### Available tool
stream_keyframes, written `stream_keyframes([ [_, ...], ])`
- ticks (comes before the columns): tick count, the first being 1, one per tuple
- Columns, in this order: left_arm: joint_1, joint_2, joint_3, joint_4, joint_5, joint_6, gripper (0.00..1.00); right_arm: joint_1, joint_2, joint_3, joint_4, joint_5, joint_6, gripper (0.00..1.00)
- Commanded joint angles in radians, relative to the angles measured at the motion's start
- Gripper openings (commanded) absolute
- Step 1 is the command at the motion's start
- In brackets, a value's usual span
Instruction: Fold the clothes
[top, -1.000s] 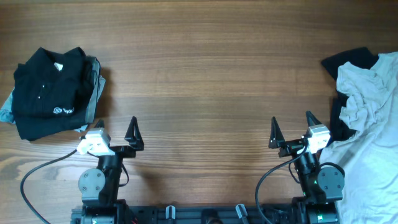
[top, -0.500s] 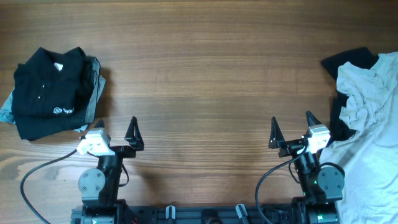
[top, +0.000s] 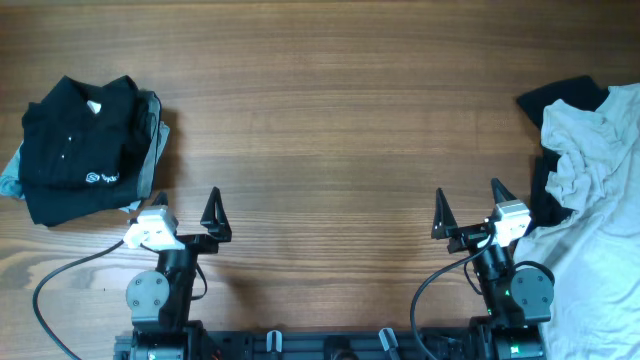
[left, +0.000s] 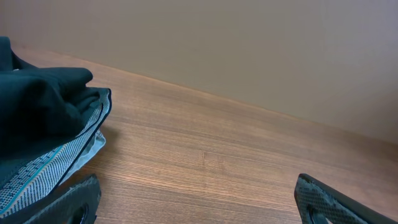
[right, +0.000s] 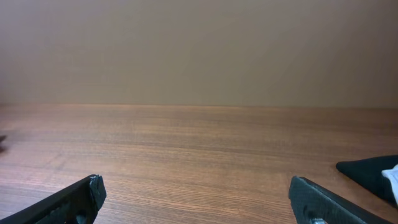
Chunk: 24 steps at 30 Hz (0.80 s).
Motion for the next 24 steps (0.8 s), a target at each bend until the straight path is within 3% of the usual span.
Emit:
stream_keyframes([
  [1, 0.008, -0.007, -0.005, -0.002, 0.013, -0.008, 1.00, -0.004, -0.001, -0.001, 0.006, -0.019, 0.055, 1.00],
  [8, 0.008, -0.007, 0.013, 0.057, 0.074, -0.008, 1.00, -0.004, -0.001, 0.008, 0.063, -0.120, 0.151, 1.00],
  [10, 0.008, -0.003, 0.108, 0.071, 0.066, -0.007, 1.00, -0.004, 0.002, 0.070, 0.059, -0.136, 0.201, 1.00],
  [13, 0.008, 0.087, 0.264, -0.052, 0.054, -0.008, 1.00, -0.004, 0.056, 0.190, -0.016, -0.163, 0.198, 1.00],
  [16, 0.008, 0.263, 0.432, -0.203, 0.058, -0.008, 1.00, -0.004, 0.207, 0.352, -0.183, -0.169, 0.198, 1.00],
  [17, 0.008, 0.398, 0.552, -0.283, 0.058, -0.008, 1.00, -0.004, 0.331, 0.462, -0.286, -0.169, 0.198, 1.00],
  [24, 0.008, 0.921, 1.020, -0.624, 0.076, -0.008, 1.00, -0.004, 0.938, 1.007, -0.710, -0.155, 0.153, 1.00],
])
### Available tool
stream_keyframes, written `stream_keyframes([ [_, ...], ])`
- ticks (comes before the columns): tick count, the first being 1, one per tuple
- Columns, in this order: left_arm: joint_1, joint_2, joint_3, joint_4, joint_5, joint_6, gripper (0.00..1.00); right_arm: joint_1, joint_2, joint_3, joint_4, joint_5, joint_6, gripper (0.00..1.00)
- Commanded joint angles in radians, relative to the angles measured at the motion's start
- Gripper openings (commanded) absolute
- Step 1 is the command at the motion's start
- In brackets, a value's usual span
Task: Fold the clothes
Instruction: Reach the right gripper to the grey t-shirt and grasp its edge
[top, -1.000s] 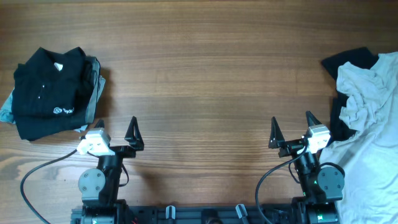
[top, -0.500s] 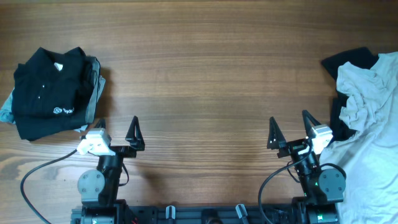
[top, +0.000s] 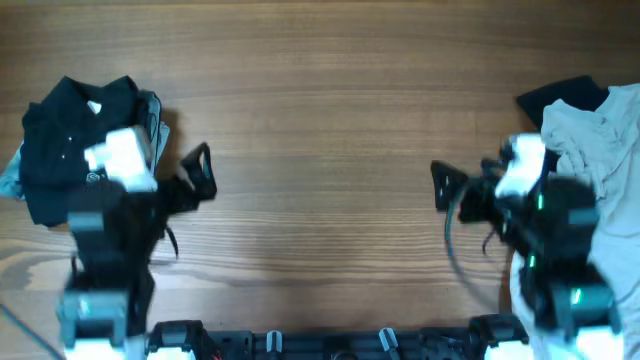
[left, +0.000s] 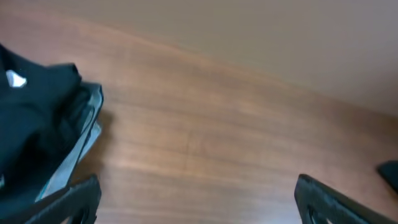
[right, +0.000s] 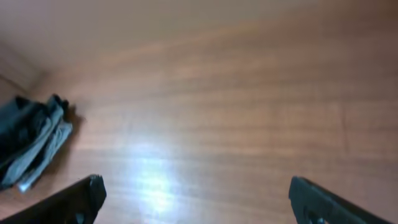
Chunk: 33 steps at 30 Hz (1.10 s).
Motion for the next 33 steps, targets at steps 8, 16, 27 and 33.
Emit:
stream_keyframes([
  [8, 0.007, 0.523, 0.302, -0.220, 0.165, 0.006, 1.00, -0.062, 0.591, 0.412, -0.072, 0.130, -0.080, 1.00],
  [16, 0.007, 0.563, 0.302, -0.223, 0.184, 0.002, 1.00, -0.408, 0.922, 0.412, 0.192, 0.210, 0.084, 0.94],
  [27, 0.007, 0.563, 0.302, -0.223, 0.185, 0.002, 1.00, -0.468, 1.182, 0.412, 0.290, 0.372, 0.056, 0.70],
  [33, 0.007, 0.563, 0.302, -0.226, 0.184, 0.002, 1.00, -0.469, 1.183, 0.412, 0.277, 0.467, 0.057, 0.35],
])
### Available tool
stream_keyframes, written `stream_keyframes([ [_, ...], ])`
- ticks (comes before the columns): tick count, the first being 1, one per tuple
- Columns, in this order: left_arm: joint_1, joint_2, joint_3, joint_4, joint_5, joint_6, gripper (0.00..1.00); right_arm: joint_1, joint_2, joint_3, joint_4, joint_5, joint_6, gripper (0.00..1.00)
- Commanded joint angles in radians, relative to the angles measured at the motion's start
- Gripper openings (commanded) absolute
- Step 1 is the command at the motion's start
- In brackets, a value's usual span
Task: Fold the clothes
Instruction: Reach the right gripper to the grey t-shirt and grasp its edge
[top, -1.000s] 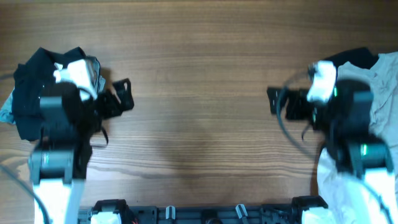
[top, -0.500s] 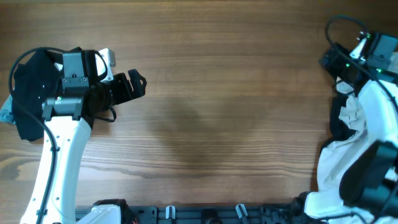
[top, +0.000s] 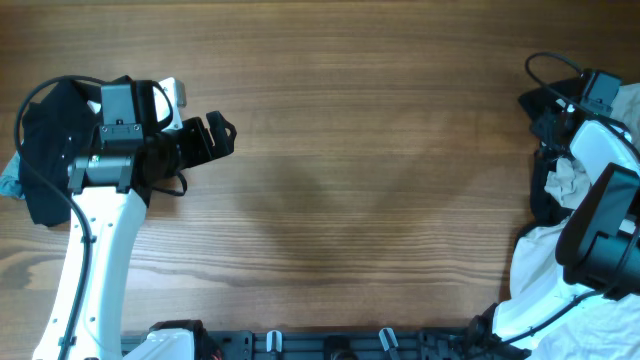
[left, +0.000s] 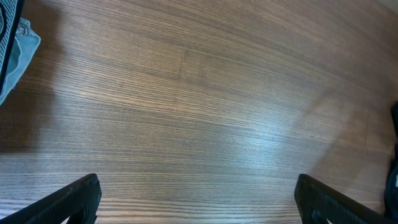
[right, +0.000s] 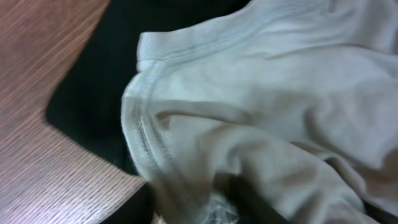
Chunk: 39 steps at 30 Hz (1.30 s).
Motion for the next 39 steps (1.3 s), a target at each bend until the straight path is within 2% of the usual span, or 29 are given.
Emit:
stream_keyframes([
  [1, 0.003, -0.002, 0.017, -0.003, 0.016, 0.002, 1.00, -0.002, 0.014, 0.018, -0.002, 0.058, 0.000, 0.35],
  [6, 0.003, -0.002, 0.017, -0.003, 0.016, 0.002, 1.00, -0.002, 0.014, 0.018, -0.001, -0.010, -0.029, 0.36],
  [8, 0.003, -0.002, 0.017, -0.004, 0.016, 0.002, 1.00, -0.006, 0.014, 0.018, 0.010, -0.117, -0.100, 0.42],
  [16, 0.003, -0.002, 0.017, -0.004, 0.016, 0.002, 1.00, -0.089, -0.035, 0.018, -0.013, -0.186, -0.105, 0.38],
  [19, 0.003, -0.002, 0.017, -0.004, 0.016, 0.002, 1.00, -0.108, -0.031, 0.018, -0.047, -0.178, -0.105, 0.25],
  [20, 0.003, -0.002, 0.017, -0.004, 0.016, 0.002, 1.00, -0.113, -0.031, 0.018, -0.046, -0.179, -0.101, 0.15],
  [24, 0.003, -0.002, 0.017, -0.004, 0.016, 0.002, 1.00, -0.121, -0.072, 0.018, -0.013, -0.203, -0.106, 0.04],
  [26, 0.003, -0.002, 0.017, -0.004, 0.016, 0.002, 1.00, -0.121, -0.099, 0.018, -0.003, -0.205, -0.105, 0.45],
  [27, 0.003, -0.002, 0.017, -0.004, 0.016, 0.002, 1.00, -0.121, -0.108, 0.018, -0.008, -0.205, -0.106, 0.57],
  [30, 0.003, -0.002, 0.017, -0.005, 0.016, 0.002, 1.00, -0.121, -0.106, 0.018, -0.036, -0.189, -0.131, 0.58],
  [33, 0.003, -0.002, 0.017, -0.013, 0.016, 0.002, 1.00, -0.122, -0.106, 0.018, -0.037, -0.156, -0.131, 0.54],
  [35, 0.003, -0.002, 0.017, -0.016, 0.016, 0.002, 1.00, -0.122, -0.098, 0.018, -0.040, -0.197, -0.135, 0.61],
  [39, 0.003, -0.002, 0.017, -0.014, 0.016, 0.002, 1.00, -0.122, -0.049, 0.017, -0.037, -0.261, -0.162, 0.57],
])
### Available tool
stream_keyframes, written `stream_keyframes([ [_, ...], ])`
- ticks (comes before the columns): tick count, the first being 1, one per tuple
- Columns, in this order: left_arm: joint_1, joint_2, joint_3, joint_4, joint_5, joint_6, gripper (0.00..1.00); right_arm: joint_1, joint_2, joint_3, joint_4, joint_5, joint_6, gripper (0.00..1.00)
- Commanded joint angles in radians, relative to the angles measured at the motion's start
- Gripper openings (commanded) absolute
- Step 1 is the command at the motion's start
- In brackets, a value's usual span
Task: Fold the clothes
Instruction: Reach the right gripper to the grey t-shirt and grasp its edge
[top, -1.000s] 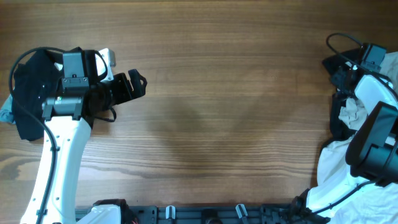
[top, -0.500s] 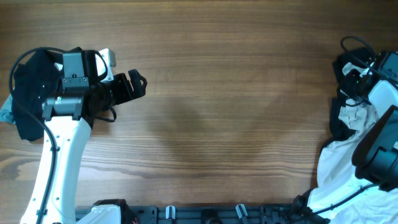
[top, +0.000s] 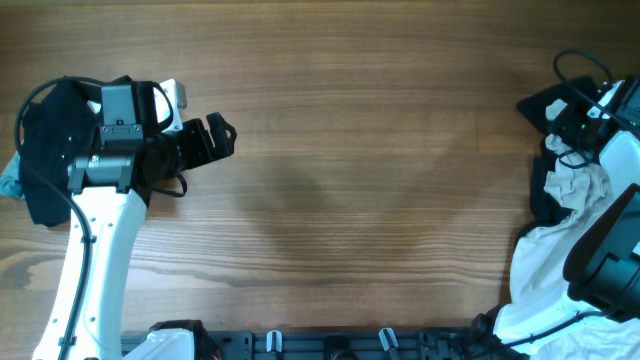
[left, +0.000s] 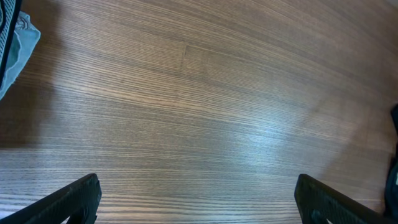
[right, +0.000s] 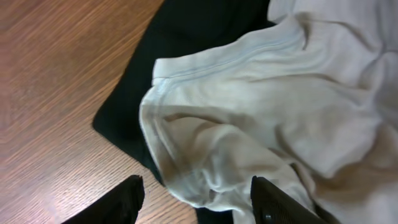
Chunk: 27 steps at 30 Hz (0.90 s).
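Observation:
At the table's right edge lies a crumpled pale grey shirt (top: 577, 186) on top of a black garment (top: 545, 100). The right wrist view shows the shirt's ribbed edge (right: 249, 112) over that black garment (right: 161, 62). My right gripper (right: 199, 202) hovers open just above the edge, holding nothing; overhead it is at the pile's left side (top: 562, 122). A folded stack topped by a black polo (top: 45, 150) sits at the far left. My left gripper (top: 215, 135) is open over bare wood to the right of the stack, its fingers wide apart (left: 199, 202).
The wooden table (top: 350, 150) spreads between the two piles. A blue-grey corner of the folded stack (left: 12, 56) shows at the left wrist view's edge. More pale cloth (top: 540, 275) hangs off the near right corner. Cables trail from both arms.
My right gripper sat closer to the pale shirt with its fingers nearer together; now it is slightly farther back with the fingers wide apart. The left arm and both piles are unchanged.
Both arms first rested at the near edge, grippers open and facing across the table. Then they were raised and spread apart. After that the left one hung beside the folded stack and the right one was down at the unfolded pile, where it now stands open.

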Motion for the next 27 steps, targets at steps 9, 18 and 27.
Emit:
stream_keyframes([
  [9, 0.003, -0.002, 0.017, -0.001, 0.016, 0.002, 1.00, -0.005, 0.048, 0.015, 0.004, 0.002, -0.017, 0.46],
  [18, 0.003, -0.002, 0.017, -0.002, 0.016, 0.002, 1.00, -0.009, 0.053, 0.017, 0.030, -0.002, 0.041, 0.19],
  [27, 0.003, -0.002, 0.017, -0.013, 0.016, 0.002, 1.00, -0.034, 0.028, 0.017, 0.005, 0.032, 0.015, 0.30],
])
